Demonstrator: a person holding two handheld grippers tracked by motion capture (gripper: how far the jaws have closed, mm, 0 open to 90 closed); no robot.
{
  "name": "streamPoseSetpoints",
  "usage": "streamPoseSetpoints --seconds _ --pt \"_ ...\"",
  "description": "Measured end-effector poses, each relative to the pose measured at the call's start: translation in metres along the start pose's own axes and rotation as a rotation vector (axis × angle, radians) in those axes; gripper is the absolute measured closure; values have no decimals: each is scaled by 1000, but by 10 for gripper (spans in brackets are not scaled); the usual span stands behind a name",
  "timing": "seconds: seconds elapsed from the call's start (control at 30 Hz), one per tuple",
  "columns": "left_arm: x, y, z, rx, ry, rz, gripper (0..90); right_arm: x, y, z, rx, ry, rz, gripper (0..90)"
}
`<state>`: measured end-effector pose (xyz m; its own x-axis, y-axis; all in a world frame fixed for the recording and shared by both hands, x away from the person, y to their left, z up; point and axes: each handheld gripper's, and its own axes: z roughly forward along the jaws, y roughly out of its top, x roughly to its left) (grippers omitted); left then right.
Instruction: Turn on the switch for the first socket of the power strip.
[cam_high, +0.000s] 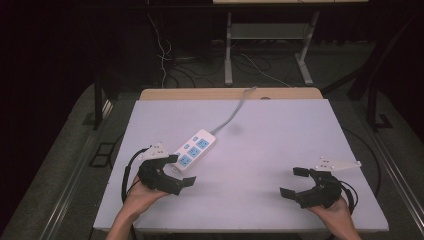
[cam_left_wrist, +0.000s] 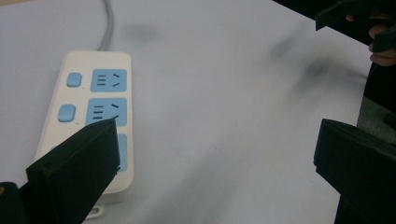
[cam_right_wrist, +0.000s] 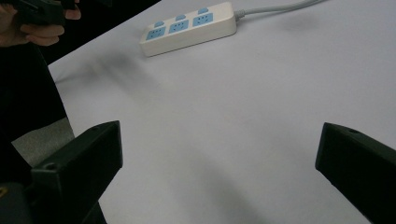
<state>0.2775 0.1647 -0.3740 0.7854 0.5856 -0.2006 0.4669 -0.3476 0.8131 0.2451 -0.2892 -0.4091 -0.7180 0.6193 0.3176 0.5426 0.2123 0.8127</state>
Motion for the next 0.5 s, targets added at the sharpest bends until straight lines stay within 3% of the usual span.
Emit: streamPoseSetpoints --seconds 0.5 --pt "10 27 -2 45 24 38 0 0 0 0 2 0 1 3"
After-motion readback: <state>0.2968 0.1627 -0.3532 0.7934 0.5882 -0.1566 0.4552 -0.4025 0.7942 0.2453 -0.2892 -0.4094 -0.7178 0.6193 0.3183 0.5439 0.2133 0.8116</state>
